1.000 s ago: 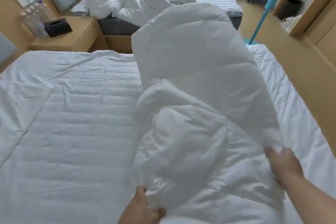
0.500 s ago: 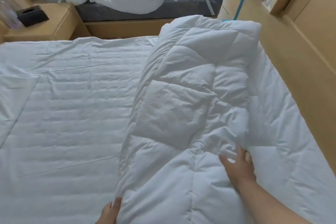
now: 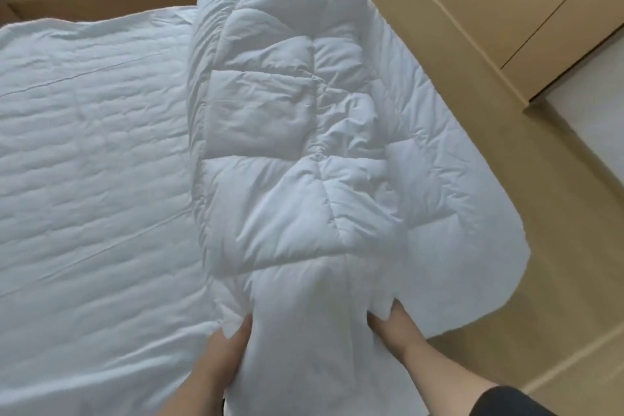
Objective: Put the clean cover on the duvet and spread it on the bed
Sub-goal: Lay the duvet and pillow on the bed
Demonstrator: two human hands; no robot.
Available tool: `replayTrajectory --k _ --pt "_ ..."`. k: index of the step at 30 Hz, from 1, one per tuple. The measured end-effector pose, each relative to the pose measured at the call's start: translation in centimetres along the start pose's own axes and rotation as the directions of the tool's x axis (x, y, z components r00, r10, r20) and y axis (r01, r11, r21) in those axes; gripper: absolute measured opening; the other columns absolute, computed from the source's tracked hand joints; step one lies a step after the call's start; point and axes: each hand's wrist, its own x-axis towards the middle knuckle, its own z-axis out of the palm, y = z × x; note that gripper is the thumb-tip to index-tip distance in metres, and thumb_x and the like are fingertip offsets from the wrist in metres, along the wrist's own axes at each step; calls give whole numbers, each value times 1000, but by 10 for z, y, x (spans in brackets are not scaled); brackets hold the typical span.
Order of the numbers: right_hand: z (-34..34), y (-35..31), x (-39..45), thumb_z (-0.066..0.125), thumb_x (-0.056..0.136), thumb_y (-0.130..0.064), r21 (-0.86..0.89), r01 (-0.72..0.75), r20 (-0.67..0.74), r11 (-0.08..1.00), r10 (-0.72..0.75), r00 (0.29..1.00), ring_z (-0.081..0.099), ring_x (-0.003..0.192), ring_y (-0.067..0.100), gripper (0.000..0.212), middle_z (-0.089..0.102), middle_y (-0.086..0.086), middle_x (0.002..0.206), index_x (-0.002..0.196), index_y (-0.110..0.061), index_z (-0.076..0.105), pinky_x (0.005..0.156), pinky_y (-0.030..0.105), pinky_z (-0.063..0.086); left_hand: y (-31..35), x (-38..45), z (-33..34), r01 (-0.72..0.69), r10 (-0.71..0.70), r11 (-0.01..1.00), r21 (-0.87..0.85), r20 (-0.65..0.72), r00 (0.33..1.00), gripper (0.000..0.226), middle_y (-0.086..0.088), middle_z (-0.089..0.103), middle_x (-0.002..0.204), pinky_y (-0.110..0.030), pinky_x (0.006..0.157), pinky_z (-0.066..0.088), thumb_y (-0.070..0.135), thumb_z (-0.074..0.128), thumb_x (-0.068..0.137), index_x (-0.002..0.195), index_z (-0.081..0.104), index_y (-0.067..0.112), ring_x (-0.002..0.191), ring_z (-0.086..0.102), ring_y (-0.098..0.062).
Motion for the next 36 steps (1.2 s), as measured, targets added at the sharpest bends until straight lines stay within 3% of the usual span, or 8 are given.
replayTrajectory --k 3,7,11,14,16,19,26,36 --pt "15 -7 -43 61 93 -44 -213 25 -241 977 -78 967 65 98 33 46 67 9 113 126 -17 44 73 35 46 -2 -37 -8 -113 116 987 118 -22 993 26 0 68 107 -41 92 50 41 55 100 114 64 20 104 62 -25" --pt "-21 -7 -93 54 98 -43 -296 116 -375 948 -227 899 52 71 30 30 53 2 81 103 -21 33 60 38 40 -13 -75 -18 -187 175 920 344 66 982 28 -10 51 80 -39 72 54 23 45 103 84 53 5 80 52 -25" --pt "-84 30 -137 49 102 -31 -458 36 -449 888 -267 853 56 73 28 20 55 5 88 104 -18 35 59 37 41 -34 -125 -12 -257 149 876 408 279 949 25 -6 40 72 -30 54 55 23 53 99 77 49 12 67 45 -20" --pt "-99 52 -170 45 97 -11 -536 -214 -536 817 -133 834 61 90 29 18 61 10 109 114 -14 51 69 34 45 -50 -157 -24 -304 140 810 502 339 930 28 -2 49 69 -26 56 44 31 55 100 78 51 14 61 48 -17" --pt "-85 39 -189 46 95 -7 -608 -221 -446 763 -98 890 62 97 30 27 62 11 111 118 -11 59 72 34 45 -60 -177 -43 -316 152 757 572 317 936 28 2 53 70 -27 60 40 33 54 101 80 56 15 62 49 -14" --pt "-39 -19 -220 48 94 -8 -675 64 -180 735 -249 952 61 101 30 26 64 10 115 114 -13 64 82 33 50 -65 -206 -89 -281 181 737 614 221 958 25 -1 60 75 -29 64 43 31 52 102 83 59 16 66 52 -17" --pt "105 -119 -296 65 90 -27 -640 518 256 567 -478 840 61 109 23 21 66 2 117 110 -20 67 83 28 46 -84 -238 -212 -237 246 854 464 42 968 21 -7 67 87 -28 64 50 31 54 99 96 65 13 71 60 -18" --pt "361 -176 -384 62 91 -31 -624 627 405 467 -493 770 63 84 13 12 67 -6 91 97 -23 68 67 25 48 -245 -246 -441 -134 171 932 336 -84 982 23 -3 69 92 -23 64 48 37 50 93 89 60 17 71 60 -13"
